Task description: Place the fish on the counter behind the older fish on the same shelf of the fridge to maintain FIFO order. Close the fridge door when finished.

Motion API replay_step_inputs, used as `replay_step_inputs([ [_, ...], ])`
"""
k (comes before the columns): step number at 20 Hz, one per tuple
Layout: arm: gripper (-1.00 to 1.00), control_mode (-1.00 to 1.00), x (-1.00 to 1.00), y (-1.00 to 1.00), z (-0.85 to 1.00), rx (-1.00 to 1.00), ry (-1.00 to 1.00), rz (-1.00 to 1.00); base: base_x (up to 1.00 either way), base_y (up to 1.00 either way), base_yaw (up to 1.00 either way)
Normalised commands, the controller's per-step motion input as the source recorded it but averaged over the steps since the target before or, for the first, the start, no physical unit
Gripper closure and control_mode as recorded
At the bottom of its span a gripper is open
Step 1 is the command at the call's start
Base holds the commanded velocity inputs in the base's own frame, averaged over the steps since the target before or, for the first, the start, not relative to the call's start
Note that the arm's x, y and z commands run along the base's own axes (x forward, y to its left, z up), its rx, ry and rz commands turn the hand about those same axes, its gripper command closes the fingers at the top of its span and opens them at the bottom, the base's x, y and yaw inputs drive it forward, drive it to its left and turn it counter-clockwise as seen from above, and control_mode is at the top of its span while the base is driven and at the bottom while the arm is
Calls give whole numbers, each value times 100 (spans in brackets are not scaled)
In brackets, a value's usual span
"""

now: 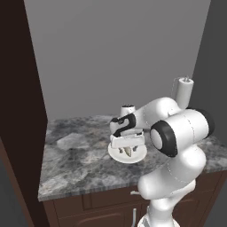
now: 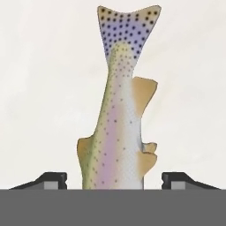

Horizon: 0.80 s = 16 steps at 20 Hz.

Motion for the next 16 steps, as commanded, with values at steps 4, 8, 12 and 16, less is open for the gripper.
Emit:
replay_step_inputs([
  [4,100,-100,-11,13,-2,-1,0,0,0,0,0],
  [8,100,-100,0,8,0,0,-6,0,0,0,0],
  [12,100,-100,-3,0,31,0,-20,0,0,0,0],
  [16,100,-100,-34,-4,94,0,-26,0,0,0,0],
])
